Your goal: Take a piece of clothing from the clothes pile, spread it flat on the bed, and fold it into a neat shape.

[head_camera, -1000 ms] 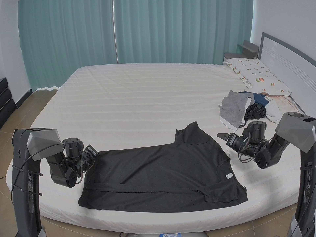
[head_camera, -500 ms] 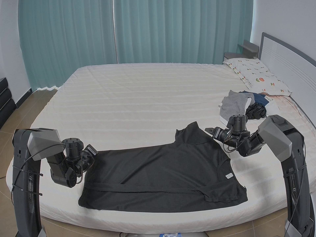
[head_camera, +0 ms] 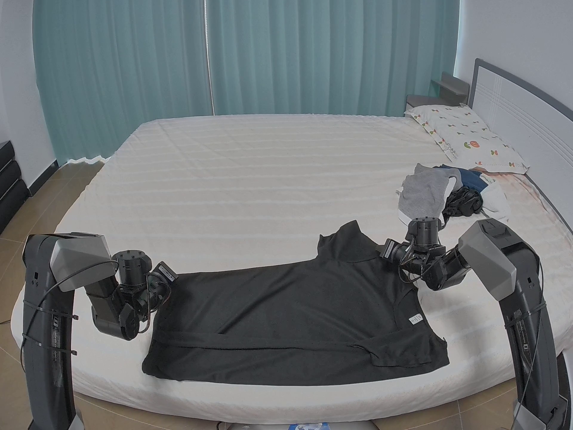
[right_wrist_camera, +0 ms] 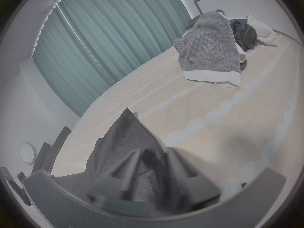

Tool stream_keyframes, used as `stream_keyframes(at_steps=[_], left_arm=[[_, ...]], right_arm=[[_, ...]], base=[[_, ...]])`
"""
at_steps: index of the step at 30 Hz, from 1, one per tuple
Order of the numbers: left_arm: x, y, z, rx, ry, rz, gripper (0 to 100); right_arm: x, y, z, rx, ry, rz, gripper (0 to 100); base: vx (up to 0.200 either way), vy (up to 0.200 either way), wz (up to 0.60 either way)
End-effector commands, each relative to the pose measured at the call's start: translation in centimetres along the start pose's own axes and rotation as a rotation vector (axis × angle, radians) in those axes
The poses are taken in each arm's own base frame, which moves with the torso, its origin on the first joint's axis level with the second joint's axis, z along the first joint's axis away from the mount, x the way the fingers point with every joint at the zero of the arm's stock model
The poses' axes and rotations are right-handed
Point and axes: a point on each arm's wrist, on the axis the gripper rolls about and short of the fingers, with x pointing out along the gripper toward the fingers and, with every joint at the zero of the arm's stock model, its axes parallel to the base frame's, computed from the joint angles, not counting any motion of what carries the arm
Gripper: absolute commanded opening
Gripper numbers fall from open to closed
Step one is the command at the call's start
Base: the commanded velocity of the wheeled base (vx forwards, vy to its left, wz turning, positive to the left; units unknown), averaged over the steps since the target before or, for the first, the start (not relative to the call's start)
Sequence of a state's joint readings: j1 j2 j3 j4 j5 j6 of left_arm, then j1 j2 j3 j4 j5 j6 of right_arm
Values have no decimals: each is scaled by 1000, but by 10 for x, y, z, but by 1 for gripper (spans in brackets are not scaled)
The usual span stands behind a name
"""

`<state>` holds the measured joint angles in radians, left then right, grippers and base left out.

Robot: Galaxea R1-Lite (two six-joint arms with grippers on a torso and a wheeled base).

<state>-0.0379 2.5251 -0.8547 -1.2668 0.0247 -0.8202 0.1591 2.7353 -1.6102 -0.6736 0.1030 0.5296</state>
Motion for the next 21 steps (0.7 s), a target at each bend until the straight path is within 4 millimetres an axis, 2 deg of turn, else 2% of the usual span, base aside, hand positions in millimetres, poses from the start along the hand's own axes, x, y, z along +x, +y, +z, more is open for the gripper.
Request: stream_keyframes(at_steps=[1, 10, 21], left_arm=[[0, 0, 0, -1, -1, 0, 0], [0, -1, 3, -2, -8, -3, 0], [-7, -12, 23, -10, -59, -39, 0]], right_arm=[[-1, 1, 2, 9, -2, 0, 0], [-9, -3, 7, 19, -13, -10, 0], [-35, -1, 30, 19, -114, 25, 0]], base=[[0, 0, 0], [0, 0, 0], [0, 0, 0]])
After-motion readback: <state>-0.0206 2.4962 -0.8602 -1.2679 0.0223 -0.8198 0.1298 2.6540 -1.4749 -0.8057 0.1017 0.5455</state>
